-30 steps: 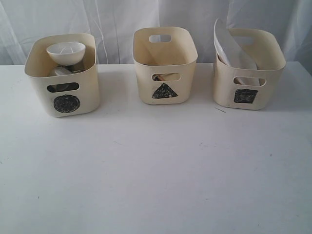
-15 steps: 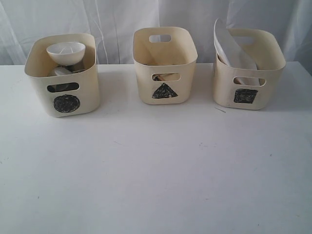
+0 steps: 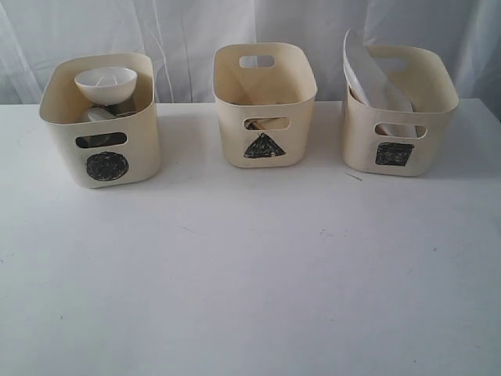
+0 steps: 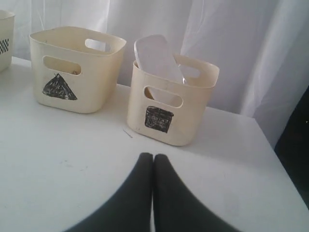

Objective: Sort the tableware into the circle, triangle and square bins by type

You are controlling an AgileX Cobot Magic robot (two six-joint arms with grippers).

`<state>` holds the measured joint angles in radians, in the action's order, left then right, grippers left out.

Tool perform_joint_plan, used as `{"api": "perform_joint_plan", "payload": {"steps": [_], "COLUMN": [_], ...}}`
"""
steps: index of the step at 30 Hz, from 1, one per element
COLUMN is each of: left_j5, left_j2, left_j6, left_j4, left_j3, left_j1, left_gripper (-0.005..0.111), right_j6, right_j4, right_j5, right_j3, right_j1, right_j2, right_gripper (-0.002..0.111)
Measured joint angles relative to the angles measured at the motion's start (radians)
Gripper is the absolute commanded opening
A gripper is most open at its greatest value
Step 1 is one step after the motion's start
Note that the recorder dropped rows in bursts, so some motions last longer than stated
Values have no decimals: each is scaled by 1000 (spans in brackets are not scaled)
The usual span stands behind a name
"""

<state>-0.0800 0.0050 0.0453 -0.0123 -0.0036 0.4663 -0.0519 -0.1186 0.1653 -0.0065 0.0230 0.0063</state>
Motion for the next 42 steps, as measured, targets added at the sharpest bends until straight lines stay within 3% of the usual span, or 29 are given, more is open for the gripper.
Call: {"api": "perform_joint_plan", "payload": {"steps": [14, 42], "left_j5": [0, 0], "left_j2": [0, 0], "left_j6": [0, 0], "left_j4": [0, 0], "left_j3": [0, 0], "left_j1": [0, 0], "left_gripper": [43, 43], "right_j6": [52, 52], "right_j4": [-25, -25], "right_j5": [36, 42], "right_j3": [0, 0], "right_j1": [-64, -64], "right_j2": [0, 0], "right_gripper": [0, 0]}}
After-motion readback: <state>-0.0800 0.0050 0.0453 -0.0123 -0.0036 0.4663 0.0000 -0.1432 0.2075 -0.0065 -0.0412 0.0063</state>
